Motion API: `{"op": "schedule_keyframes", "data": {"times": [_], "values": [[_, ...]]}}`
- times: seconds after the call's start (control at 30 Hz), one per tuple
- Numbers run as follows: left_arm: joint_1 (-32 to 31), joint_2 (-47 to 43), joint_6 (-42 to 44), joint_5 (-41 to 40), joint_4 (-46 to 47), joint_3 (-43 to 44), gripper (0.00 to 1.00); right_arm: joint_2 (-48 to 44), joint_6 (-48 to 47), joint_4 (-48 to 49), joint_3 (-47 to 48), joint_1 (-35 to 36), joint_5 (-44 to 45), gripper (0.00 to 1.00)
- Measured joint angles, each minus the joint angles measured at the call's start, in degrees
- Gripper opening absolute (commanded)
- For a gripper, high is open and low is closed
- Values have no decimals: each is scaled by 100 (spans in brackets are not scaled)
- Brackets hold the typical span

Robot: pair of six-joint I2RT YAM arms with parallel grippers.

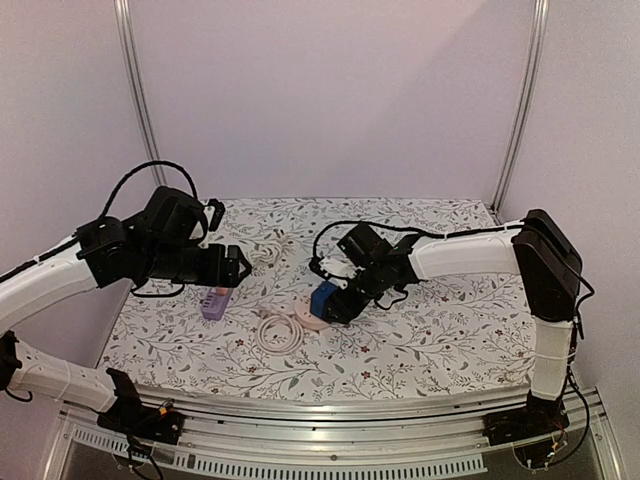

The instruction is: Insert the plug

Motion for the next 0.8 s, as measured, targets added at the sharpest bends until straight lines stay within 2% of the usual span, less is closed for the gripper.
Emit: {"op": "schedule_keyframes", "data": {"times": [0.3, 0.63, 0.73, 0.8], "values": [[-4, 44, -4, 2, -9, -31, 81, 50, 470, -304, 260, 26, 153, 0], [-4, 267, -2, 46, 127, -31, 81, -142, 649, -1045, 396, 39, 448, 44], [-4, 328, 2, 57, 201, -28, 81, -142, 643, -1355, 520, 39, 542, 53], [-4, 378, 4, 66, 210, -22, 81, -144, 645, -1526, 610, 39, 603, 66]]}}
